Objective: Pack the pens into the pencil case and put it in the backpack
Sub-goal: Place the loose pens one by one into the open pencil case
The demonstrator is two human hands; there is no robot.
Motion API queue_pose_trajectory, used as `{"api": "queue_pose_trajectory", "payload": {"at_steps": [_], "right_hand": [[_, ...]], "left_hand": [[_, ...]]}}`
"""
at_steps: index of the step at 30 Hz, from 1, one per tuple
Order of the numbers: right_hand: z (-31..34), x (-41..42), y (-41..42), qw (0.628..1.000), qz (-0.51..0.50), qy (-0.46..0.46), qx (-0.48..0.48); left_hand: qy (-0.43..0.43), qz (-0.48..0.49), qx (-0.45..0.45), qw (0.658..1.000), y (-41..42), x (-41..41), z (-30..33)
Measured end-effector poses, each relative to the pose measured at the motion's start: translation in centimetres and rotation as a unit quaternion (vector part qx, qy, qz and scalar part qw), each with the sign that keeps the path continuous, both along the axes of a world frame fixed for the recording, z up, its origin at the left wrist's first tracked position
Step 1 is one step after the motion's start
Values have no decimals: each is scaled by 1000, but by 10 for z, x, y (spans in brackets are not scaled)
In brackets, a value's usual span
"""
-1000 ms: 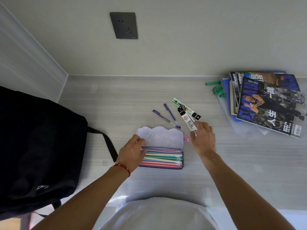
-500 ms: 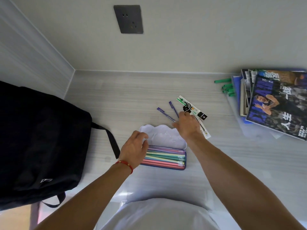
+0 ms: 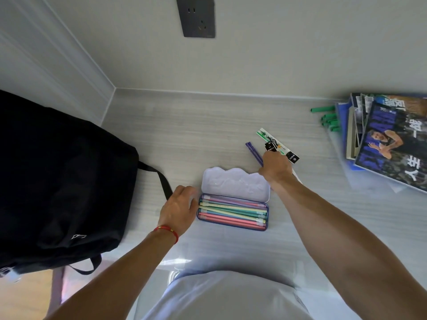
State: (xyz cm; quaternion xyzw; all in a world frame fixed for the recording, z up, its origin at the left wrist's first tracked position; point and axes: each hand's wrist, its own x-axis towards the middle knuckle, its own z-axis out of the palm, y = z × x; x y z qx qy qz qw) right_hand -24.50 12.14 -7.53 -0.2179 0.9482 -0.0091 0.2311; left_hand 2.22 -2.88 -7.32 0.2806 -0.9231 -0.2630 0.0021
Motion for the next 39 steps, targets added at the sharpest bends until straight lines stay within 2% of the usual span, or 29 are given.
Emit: {"api": "queue_pose_trajectory", "payload": {"at_steps": [5, 10, 15, 19, 20, 22, 24, 26, 35, 39], "right_hand": [[0, 0, 10, 1000, -12, 9, 7], [-2, -2, 19, 999, -40, -20, 8], [3, 2, 24, 999, -13, -5, 30], [18, 17, 32, 996, 36, 66, -44], [23, 25, 35, 993, 61, 53, -83], [32, 48, 40, 982, 130, -30, -132], [33, 79, 42, 968, 210, -101, -93], [27, 102, 41, 957, 257, -129, -49], [22, 120, 23, 949, 296, -112, -12], [20, 121, 16, 944, 307, -120, -15]], "left_hand": [[-5, 2, -3, 1000, -3, -2, 4], [0, -5, 1, 1000, -1, -3, 7], [4, -7, 6, 1000, 1, -1, 7], [16, 7, 8, 1000, -2, 2, 4], [13, 14, 12, 1000, -2, 3, 3], [5, 17, 21, 1000, -1, 6, -2], [-10, 23, 25, 999, 1, 8, -7], [-27, 31, 24, 999, 2, 6, -9], [10, -23, -2, 1000, 8, -1, -7], [26, -63, 25, 997, 12, 3, -10]]}}
